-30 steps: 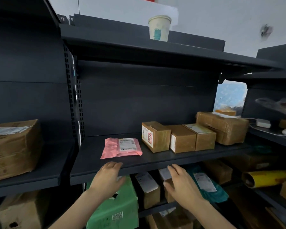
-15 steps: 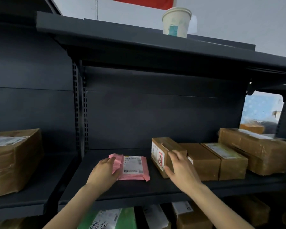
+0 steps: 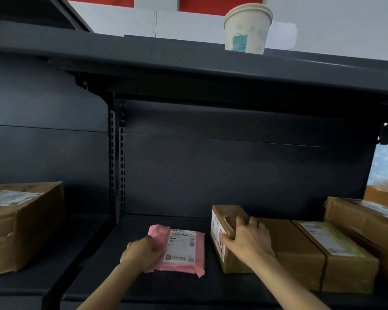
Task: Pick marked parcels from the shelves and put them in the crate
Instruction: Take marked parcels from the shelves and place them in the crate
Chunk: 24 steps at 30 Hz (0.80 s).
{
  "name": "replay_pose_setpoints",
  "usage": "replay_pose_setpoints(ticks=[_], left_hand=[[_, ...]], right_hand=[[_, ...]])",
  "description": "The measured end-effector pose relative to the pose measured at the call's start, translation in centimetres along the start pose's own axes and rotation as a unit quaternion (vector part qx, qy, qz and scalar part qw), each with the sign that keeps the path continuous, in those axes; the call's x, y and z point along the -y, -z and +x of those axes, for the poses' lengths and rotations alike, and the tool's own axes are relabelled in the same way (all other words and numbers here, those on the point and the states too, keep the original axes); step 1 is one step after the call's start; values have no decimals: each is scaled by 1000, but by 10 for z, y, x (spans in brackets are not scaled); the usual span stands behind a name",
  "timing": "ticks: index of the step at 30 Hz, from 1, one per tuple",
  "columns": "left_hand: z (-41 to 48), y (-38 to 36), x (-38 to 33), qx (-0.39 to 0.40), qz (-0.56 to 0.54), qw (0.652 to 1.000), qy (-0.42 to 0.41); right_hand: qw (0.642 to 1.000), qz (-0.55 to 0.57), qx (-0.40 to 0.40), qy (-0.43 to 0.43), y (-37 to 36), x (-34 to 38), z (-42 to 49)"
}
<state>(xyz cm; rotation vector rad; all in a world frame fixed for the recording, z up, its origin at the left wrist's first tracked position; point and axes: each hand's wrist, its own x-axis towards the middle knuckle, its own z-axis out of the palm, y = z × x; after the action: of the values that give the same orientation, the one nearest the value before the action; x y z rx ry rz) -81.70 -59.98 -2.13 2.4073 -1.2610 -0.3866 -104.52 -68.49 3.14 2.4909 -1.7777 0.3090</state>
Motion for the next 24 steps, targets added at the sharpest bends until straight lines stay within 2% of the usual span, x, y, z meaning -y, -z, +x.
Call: replay_pose_setpoints(ticks=[3,6,9,15,18,21,24], left_hand=[[-3,-2,-9,-6,-48,998,31],[-5,-5,-12,-32,-176,982,64],[-6,-6,-9,-53,-273,955,100],[-10,-2,14,-65,-451,879,140],[-14,5,27,-126,-496,853,105],[-21,15,33,-166,-527,830,74],[-24,22,38,-182,-529,828,51]], right_hand=[[1000,1,-19,21,-5,2,0],[999,9,-43,30,-10,5,-2],[997,38,-60,35,-14,6,-4],[986,113,-103,68,-25,16,-11],[965,221,-132,54,-34,17,-12],[921,362,-140,36,-44,22,-12],[899,414,-139,41,-52,29,-13]])
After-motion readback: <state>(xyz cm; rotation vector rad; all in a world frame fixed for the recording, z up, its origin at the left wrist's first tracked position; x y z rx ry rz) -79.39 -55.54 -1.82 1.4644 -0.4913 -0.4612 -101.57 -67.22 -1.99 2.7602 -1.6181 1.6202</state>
